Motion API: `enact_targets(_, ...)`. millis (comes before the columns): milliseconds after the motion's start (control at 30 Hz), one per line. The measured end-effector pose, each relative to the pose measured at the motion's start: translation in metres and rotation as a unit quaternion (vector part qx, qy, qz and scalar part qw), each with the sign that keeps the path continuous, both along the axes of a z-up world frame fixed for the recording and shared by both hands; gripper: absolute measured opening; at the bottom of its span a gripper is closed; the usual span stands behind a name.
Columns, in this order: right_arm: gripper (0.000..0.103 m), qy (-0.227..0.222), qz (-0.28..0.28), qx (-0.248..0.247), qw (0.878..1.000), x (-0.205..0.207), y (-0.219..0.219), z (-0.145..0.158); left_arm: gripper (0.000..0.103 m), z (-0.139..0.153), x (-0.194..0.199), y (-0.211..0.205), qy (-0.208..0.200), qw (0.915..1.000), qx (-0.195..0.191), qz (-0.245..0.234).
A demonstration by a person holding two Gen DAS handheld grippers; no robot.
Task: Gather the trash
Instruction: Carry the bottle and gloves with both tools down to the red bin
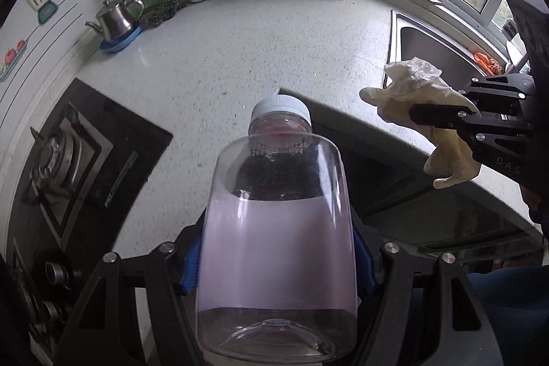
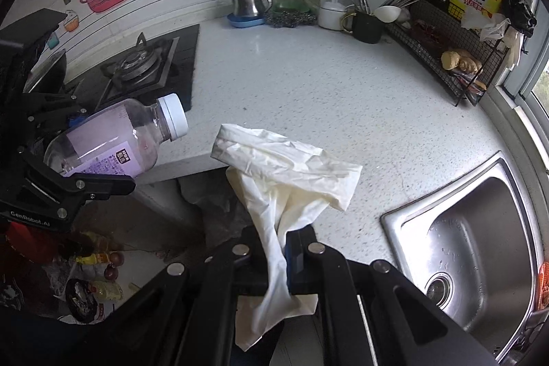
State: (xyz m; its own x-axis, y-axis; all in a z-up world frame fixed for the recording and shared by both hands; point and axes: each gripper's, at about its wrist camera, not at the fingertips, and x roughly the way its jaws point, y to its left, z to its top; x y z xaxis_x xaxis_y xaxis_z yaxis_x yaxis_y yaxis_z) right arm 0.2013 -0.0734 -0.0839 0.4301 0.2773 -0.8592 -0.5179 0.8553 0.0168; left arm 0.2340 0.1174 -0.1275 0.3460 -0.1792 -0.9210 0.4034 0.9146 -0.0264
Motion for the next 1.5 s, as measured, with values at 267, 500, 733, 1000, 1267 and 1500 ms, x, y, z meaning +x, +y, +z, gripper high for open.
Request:
enact_targets(267, 0.004, 0.022, 0.029, -0.009, 0.999, -0.027, 0.023, -0.018, 0.067, -0.028, -0.045, 0.017, 0.033, 0.9987, -0.016, 0.036)
enact_targets(500, 0.004, 0.066, 0.033, -0.001, 0.997, -0.034, 0.025, -0.054, 0.067, -0.067, -0.059, 0.014, 0.060, 0.9954, -0.033, 0.068)
enact_targets(733, 0.004, 0.095, 0.035, -0.015, 0.995, -0.031, 0.031, -0.108, 0.067, -0.134, -0.055, 0.005, 0.095, 0.9908, -0.035, 0.090)
enact_targets(1000, 0.004, 0.114, 0.028, -0.008, 0.993, -0.020, 0.035, -0.178, 0.067, -0.229, -0.036, 0.000, 0.126, 0.9846, -0.037, 0.116)
enact_targets(1267, 0.004, 0.140, -0.001, -0.009, 0.990, 0.000, 0.026, -0.259, 0.067, -0.324, -0.020, -0.014, 0.146, 0.9828, -0.042, 0.105)
enact_targets(1500, 0.004, 0.147, -0.015, -0.013, 0.989, 0.009, 0.014, -0.300, 0.067, -0.371, -0.016, -0.029, 0.147, 0.9865, -0.032, 0.066)
